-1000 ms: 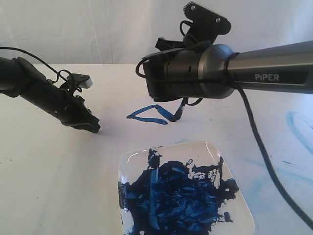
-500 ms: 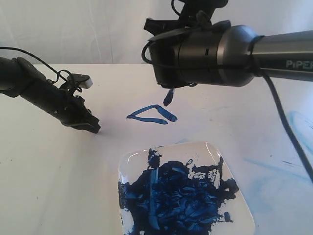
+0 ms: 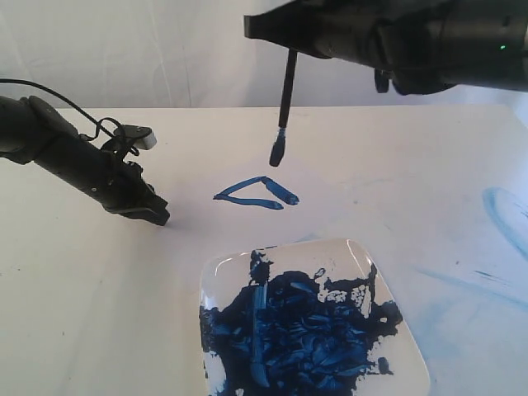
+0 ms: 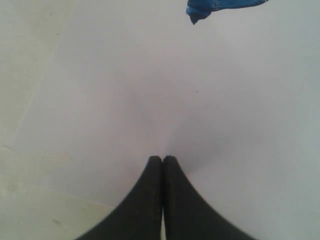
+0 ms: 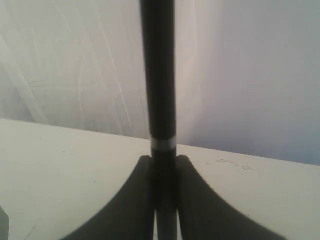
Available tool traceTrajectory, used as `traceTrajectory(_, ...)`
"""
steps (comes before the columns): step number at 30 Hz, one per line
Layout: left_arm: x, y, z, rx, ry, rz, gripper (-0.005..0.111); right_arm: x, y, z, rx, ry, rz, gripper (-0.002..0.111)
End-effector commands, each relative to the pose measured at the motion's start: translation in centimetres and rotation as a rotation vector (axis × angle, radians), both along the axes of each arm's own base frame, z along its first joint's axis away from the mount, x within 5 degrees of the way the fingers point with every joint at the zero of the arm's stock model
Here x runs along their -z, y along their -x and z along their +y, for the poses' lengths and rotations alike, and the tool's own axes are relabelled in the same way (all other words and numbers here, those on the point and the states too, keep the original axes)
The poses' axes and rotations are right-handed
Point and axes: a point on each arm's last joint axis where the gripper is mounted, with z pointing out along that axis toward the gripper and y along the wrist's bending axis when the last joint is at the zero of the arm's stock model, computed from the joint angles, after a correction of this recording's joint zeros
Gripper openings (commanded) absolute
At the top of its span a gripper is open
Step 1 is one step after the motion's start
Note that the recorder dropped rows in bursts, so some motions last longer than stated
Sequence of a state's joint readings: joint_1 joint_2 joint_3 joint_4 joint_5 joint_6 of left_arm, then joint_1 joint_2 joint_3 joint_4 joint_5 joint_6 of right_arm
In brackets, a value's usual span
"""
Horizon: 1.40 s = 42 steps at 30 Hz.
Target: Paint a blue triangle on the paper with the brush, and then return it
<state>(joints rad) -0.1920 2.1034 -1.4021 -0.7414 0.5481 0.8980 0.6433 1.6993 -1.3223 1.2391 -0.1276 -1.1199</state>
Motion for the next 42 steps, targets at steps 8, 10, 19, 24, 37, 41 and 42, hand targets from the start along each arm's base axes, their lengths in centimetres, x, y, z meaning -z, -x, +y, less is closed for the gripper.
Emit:
traceTrajectory(8, -0.1, 0.1, -0.3, -0.001, 0.023, 0.021, 0.0, -3.6, -1.8, -3.6, -0.349, -0.003, -0.054, 0.0)
traceTrajectory(10, -0.1, 0.2, -0.3, 0.001, 0.024, 0.022, 0.0, -4.4, -1.6, -3.7, -0.496, -0.111, -0.112, 0.0)
traceTrajectory(19, -0.1, 0.3, -0.3, 0.012, 0.03, 0.038, 0.0, -1.7, -3.5, -4.3, -0.571, -0.159, -0.102, 0.0)
traceTrajectory(24, -0.1, 0.4, -0.3, 0.015, 0.03, 0.038, 0.0, -0.2, -4.6, -4.3, -0.509, -0.142, -0.059, 0.0)
traceTrajectory(37, -0.1, 0.2, -0.3, 0.002, 0.023, 0.022, 0.0, 3.7, -5.5, -3.3, -0.637, -0.069, -0.064, 0.0)
traceTrajectory(41, -0.1, 0.2, -0.3, 0.002, 0.023, 0.022, 0.0, 5.1, -5.9, -3.1, -0.651, -0.048, -0.061, 0.0)
traceTrajectory(42, -0.1, 0.2, -0.3, 0.004, 0.024, 0.024, 0.0, 5.3, -5.9, -3.1, -0.653, -0.041, -0.064, 0.0)
